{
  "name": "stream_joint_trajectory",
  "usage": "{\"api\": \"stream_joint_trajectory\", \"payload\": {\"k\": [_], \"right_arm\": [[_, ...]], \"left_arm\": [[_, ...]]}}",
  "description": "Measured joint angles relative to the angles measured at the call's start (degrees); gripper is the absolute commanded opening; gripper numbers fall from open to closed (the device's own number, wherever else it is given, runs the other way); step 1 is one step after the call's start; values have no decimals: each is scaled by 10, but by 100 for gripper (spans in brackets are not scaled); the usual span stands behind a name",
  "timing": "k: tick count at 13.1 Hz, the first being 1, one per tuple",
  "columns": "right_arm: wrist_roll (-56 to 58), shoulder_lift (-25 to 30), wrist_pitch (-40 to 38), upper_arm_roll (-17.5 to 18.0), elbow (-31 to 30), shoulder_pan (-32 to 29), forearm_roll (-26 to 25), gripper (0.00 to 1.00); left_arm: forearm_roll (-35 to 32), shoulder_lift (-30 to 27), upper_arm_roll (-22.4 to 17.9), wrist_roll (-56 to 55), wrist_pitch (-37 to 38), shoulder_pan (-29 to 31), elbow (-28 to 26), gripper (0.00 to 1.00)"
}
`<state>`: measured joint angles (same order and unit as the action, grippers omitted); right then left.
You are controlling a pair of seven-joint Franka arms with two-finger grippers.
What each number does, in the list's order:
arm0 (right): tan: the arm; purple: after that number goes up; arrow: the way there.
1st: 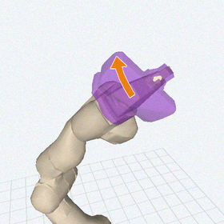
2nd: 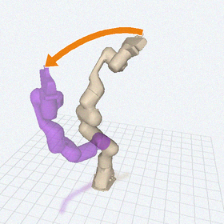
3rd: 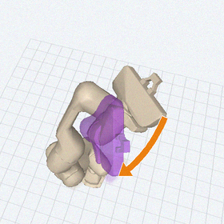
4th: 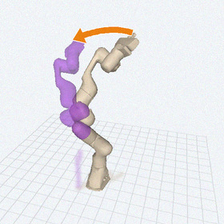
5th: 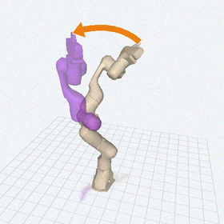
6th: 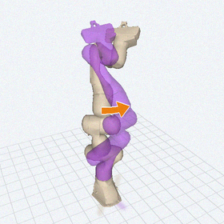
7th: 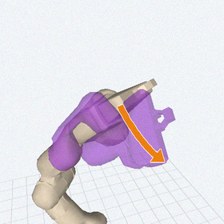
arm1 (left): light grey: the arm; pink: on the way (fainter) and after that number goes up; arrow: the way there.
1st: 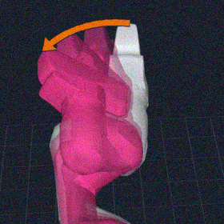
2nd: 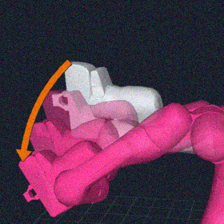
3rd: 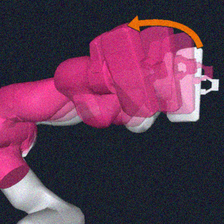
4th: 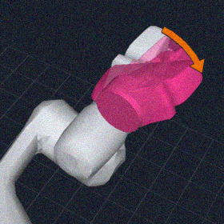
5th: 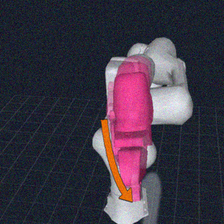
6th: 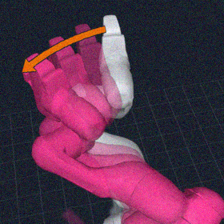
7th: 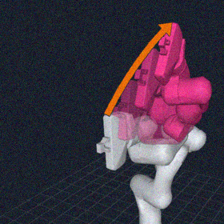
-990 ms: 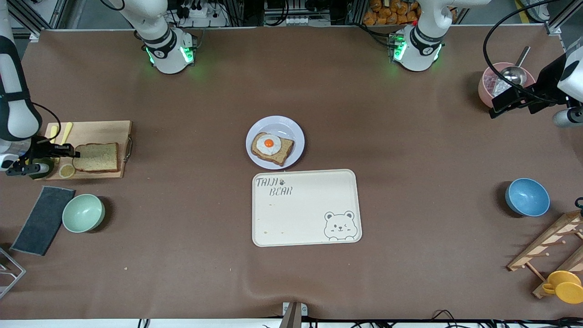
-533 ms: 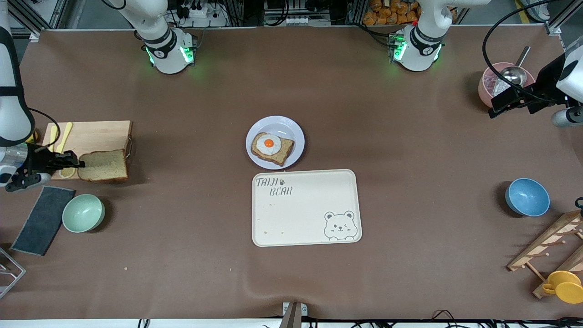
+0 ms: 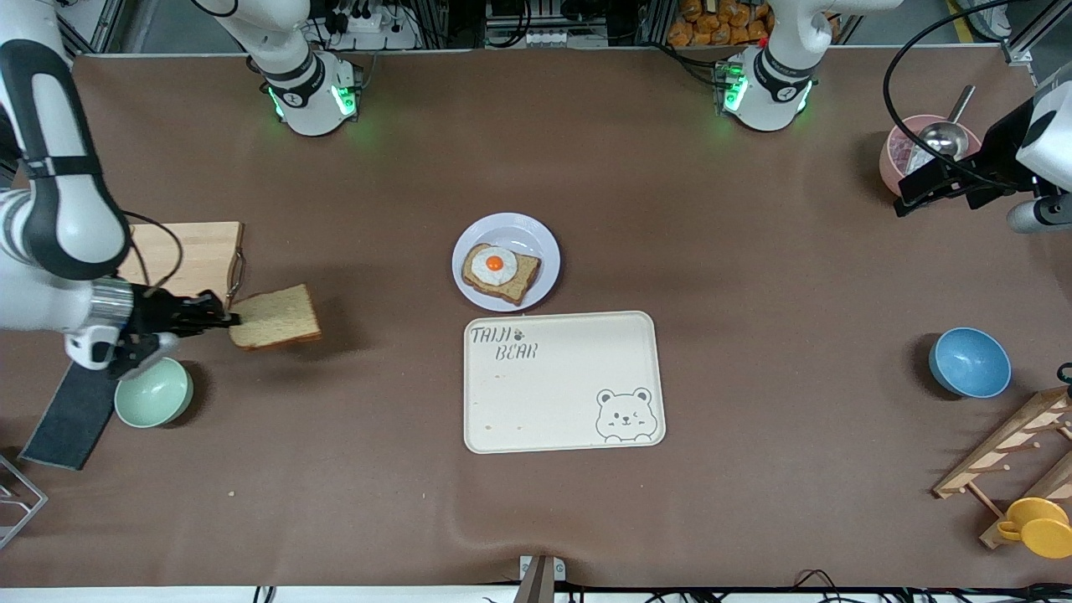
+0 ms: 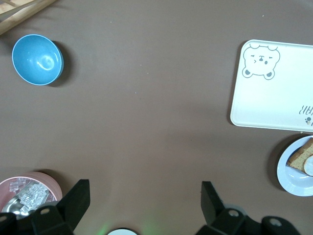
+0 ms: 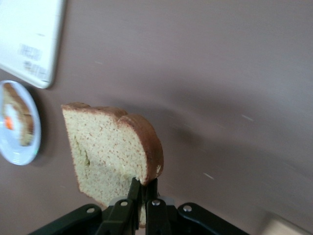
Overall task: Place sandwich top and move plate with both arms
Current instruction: 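Lift the bread slice with the right gripper toward the white plate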
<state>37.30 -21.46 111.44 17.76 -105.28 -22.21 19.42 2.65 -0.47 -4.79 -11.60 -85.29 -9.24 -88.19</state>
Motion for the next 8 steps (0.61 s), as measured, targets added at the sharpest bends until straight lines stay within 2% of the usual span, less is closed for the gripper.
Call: {"api": "stream_joint_trajectory", "payload": {"k": [3,8], "right_arm": [[-42,4,-13,4,0,50,38,0],[-127,36,-24,6,-19,89,89,0]], "left_arm": [[0,0,1,0,0,-2,0,100],[0,0,5,0,0,-2,0,100]]}}
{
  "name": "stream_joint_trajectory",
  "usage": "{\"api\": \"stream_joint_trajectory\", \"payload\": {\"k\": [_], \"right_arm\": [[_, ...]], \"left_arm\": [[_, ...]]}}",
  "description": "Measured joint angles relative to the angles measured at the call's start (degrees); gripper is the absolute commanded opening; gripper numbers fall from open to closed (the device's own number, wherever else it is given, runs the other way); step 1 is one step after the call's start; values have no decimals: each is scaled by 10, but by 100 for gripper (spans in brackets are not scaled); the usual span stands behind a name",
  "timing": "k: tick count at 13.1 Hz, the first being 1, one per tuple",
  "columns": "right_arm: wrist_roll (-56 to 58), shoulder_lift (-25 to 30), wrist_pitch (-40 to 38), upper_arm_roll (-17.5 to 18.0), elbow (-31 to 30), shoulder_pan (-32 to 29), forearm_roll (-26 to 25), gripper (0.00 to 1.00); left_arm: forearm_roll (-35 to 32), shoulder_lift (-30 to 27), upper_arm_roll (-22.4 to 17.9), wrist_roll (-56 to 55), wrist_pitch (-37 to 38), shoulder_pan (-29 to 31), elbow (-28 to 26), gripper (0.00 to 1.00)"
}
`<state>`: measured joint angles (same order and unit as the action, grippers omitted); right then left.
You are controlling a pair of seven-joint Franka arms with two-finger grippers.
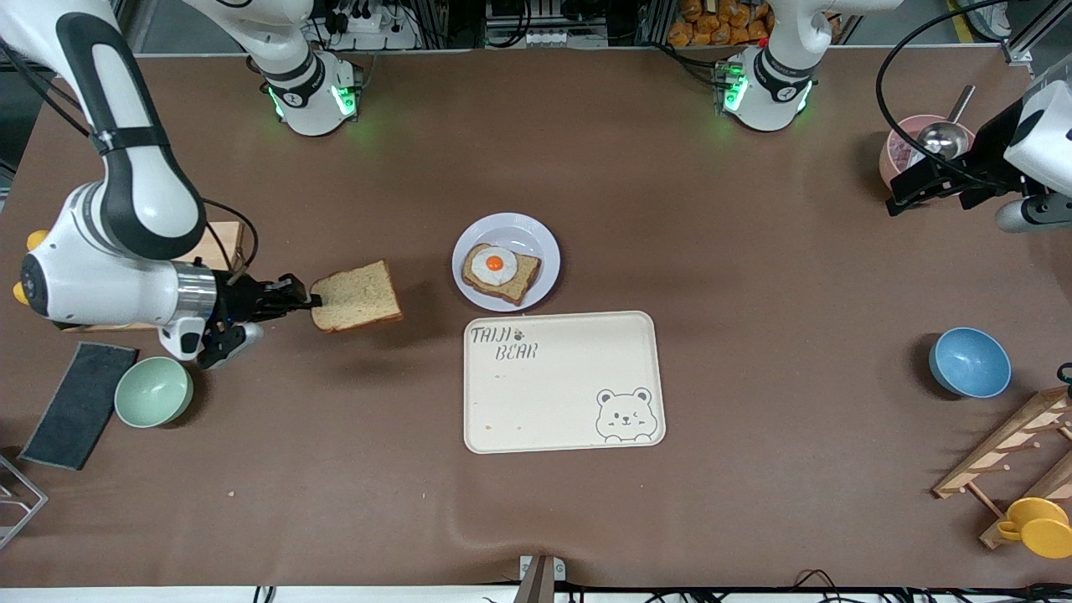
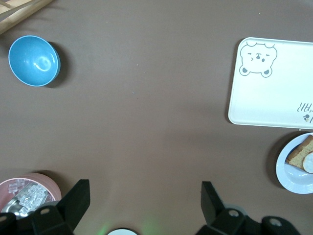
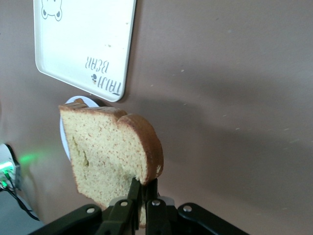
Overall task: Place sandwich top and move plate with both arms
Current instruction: 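Lift the bread slice with the right gripper toward the white plate, then lay the bread slice onto the egg sandwich with the right gripper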
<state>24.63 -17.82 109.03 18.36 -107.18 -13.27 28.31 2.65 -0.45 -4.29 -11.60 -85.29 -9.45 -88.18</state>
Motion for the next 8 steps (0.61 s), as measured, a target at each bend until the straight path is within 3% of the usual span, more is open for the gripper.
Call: {"api": "stream_joint_trajectory", "payload": {"k": [3,8], "right_arm": [[-47,3,77,1,-50,55,67,0],[-171,12,128,2,-83,113,92,0]], "left_arm": [[0,0,-1,0,0,2,0,100],[-1,4,-2,0,0,5,0,100]]}}
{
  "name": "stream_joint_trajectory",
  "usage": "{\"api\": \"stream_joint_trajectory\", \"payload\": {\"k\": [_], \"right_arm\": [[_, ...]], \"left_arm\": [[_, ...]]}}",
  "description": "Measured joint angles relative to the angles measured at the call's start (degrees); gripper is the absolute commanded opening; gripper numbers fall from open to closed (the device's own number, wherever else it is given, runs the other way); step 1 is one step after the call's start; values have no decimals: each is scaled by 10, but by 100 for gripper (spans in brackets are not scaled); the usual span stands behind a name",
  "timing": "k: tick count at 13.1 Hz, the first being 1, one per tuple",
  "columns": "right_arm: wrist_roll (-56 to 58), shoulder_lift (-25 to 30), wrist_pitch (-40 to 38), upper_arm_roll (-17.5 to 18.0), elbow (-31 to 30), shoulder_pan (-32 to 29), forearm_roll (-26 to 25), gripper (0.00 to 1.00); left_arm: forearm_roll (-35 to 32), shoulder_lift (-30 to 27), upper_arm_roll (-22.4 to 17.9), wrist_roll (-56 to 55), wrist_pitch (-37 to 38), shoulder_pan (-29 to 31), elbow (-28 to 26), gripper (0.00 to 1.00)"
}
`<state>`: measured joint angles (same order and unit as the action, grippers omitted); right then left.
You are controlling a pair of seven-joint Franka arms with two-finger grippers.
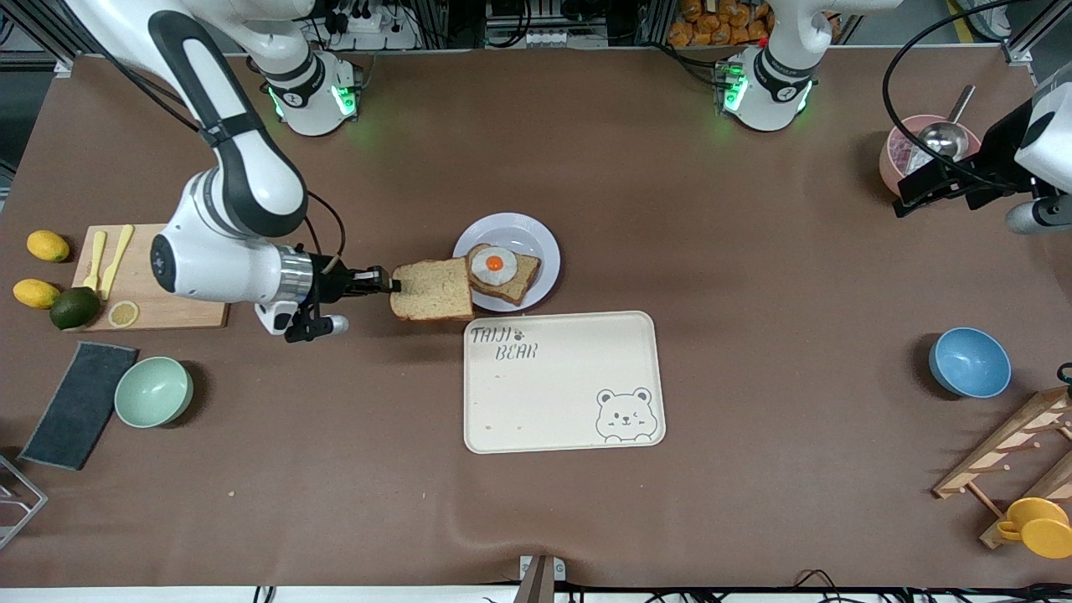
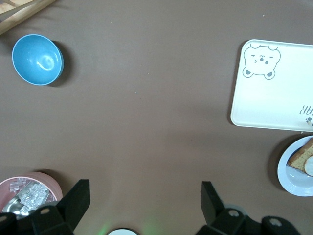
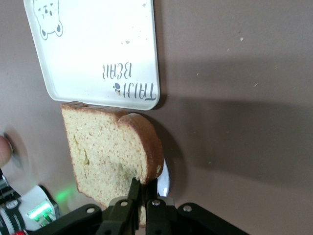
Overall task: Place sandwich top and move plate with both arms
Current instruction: 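Lay the bread slice onto the egg sandwich with the right gripper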
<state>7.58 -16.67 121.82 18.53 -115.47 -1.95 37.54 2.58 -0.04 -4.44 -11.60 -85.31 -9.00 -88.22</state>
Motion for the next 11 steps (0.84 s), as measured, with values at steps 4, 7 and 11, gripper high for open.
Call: {"api": "stream_joint_trajectory", "payload": {"k": [4,7,11], "right_arm": [[-72,7,85,1,-43,60,66,0],[-78,10,192,2,-97,129,151,0],[-96,20,272,2,-141,194,212,0]], "left_arm": [[0,28,4,0,-7,-6,0,100],[1,41,4,0,-17,-7,0,100],[24,53,5,0,-37,-7,0,100]]}}
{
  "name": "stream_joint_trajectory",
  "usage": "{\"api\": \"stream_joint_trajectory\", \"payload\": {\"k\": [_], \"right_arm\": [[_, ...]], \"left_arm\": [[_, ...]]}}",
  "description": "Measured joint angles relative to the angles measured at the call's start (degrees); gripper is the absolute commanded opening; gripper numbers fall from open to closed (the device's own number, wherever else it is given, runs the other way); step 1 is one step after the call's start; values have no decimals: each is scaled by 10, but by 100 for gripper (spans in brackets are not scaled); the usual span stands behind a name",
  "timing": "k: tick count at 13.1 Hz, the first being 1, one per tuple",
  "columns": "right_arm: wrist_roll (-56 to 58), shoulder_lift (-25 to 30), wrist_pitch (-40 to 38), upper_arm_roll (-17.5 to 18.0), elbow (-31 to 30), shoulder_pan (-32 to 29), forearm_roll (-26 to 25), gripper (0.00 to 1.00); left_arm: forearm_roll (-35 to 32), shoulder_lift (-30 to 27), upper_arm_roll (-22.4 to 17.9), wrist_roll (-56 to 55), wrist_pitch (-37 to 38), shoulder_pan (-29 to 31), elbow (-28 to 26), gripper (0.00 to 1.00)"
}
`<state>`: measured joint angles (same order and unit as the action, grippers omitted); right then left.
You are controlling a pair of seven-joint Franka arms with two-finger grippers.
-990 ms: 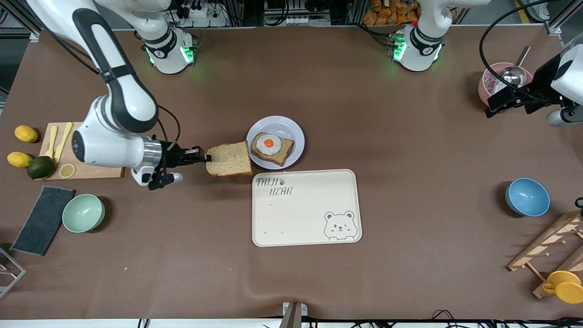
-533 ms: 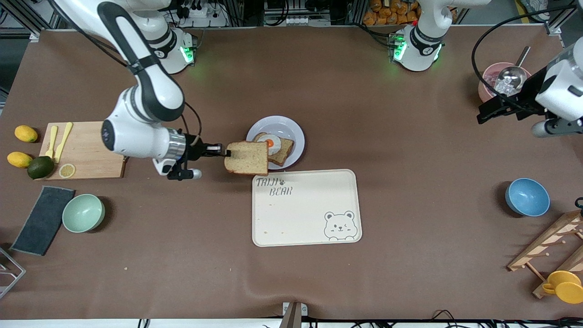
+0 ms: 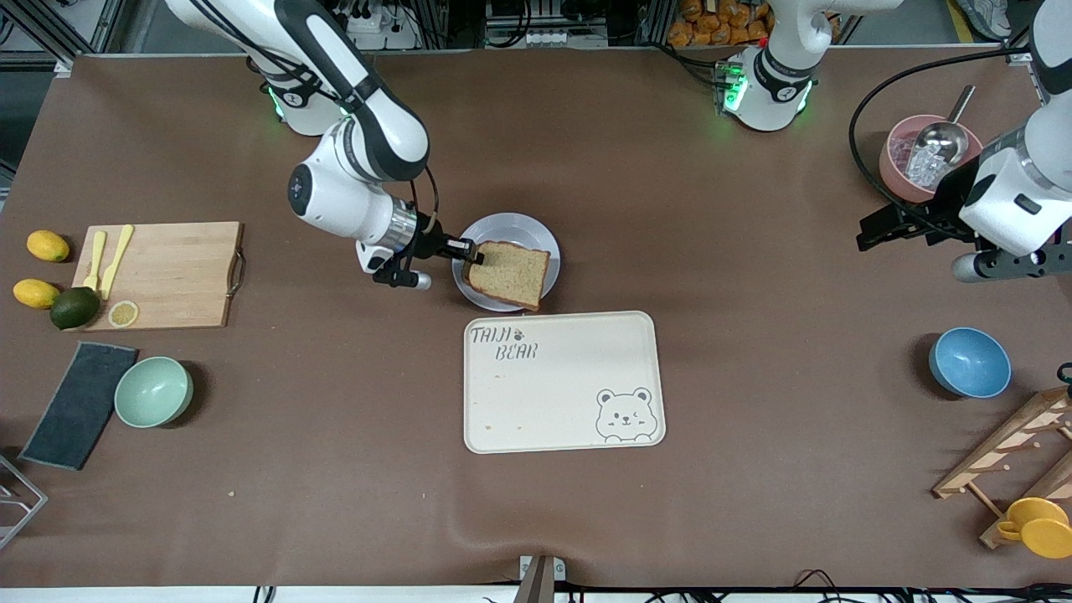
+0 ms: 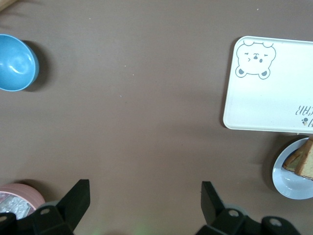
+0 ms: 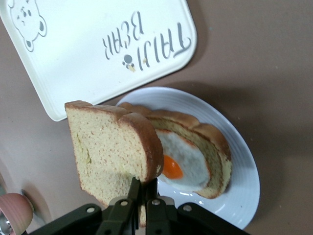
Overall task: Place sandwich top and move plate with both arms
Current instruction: 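Lay the bread slice onto the egg sandwich with the right gripper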
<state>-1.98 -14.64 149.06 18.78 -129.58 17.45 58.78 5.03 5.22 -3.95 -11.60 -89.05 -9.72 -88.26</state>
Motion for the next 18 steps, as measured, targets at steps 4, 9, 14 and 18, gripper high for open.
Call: {"api": "stream_joint_trajectory", "payload": {"k": [4,9,14,18], "right_arm": [[0,23,0,-8,-32,-1,6,0],[0,25,1,-12,-46,-3,7,0],[-1,25,3,-11,-51,-3,7,2],[-4,19,3,-11,-54,-3,7,100]], "left_arm": [[1,13,1,0,-12,-11,0,100],[9,20,1,0,-19,-13,2,100],[11,25,3,0,-26,-37,2,100],[11,27,5,-4,-29,-47,2,100]]}}
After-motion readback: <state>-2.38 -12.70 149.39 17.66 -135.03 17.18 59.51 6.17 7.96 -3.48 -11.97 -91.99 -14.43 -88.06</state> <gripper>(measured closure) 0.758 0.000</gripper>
